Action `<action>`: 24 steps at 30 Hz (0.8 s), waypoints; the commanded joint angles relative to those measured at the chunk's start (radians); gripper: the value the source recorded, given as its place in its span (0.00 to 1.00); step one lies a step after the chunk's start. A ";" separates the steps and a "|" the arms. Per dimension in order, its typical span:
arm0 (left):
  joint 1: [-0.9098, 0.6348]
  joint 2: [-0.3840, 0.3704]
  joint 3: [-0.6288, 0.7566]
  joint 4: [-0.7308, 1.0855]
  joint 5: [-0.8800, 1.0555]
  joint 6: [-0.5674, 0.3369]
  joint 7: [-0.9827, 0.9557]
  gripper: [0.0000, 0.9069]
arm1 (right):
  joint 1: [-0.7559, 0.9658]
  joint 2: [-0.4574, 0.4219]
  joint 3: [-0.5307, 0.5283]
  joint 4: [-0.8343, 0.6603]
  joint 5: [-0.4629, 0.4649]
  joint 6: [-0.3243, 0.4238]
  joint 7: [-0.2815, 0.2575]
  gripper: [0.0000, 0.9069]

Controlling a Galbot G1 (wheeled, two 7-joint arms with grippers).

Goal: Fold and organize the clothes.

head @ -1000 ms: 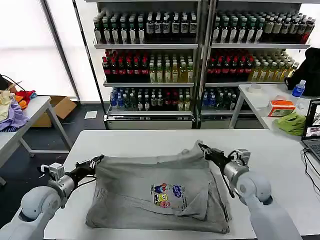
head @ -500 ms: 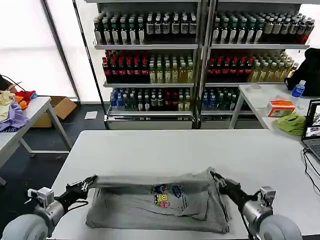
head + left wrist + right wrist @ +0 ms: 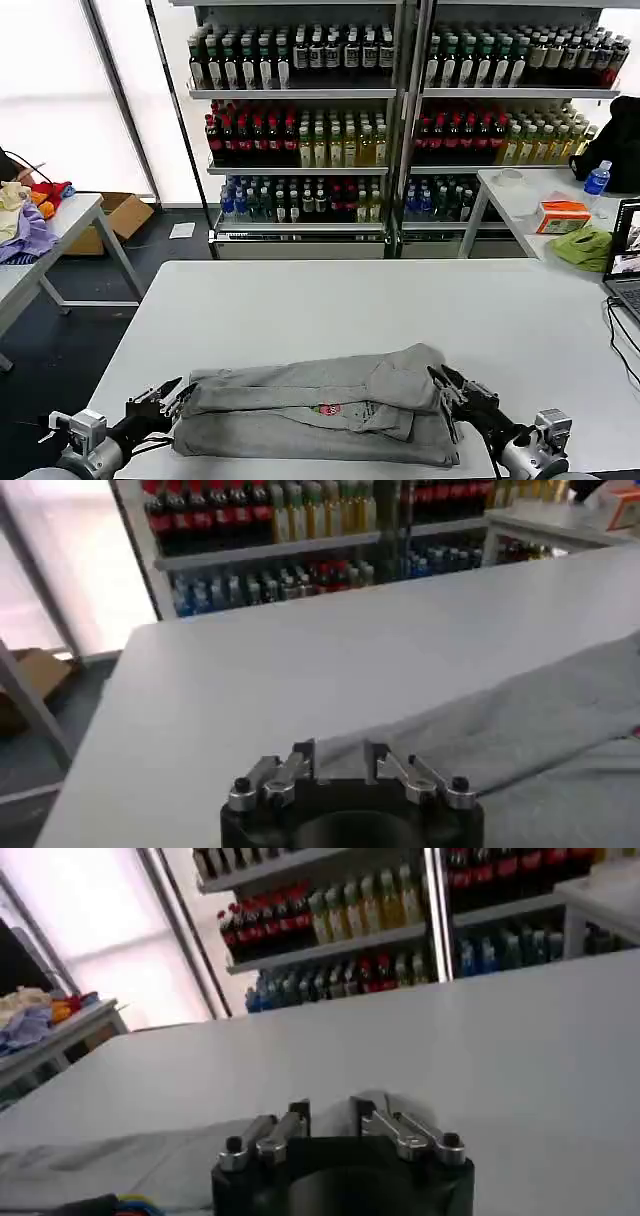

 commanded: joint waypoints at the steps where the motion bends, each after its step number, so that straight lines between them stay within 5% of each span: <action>1: 0.065 -0.036 -0.085 -0.065 0.028 -0.015 -0.061 1.00 | -0.035 0.018 0.122 -0.068 -0.168 0.262 -0.125 1.00; 5: 0.089 -0.148 0.003 -0.088 0.029 -0.066 -0.132 1.00 | -0.034 0.041 0.149 -0.147 -0.144 0.431 -0.163 1.00; 13: 0.012 -0.347 0.175 -0.043 0.139 -0.110 -0.280 1.00 | -0.058 0.066 0.156 -0.179 -0.144 0.442 -0.142 1.00; 24: -0.065 -0.367 0.247 0.031 0.206 -0.103 -0.322 1.00 | -0.076 0.057 0.158 -0.173 -0.143 0.434 -0.139 1.00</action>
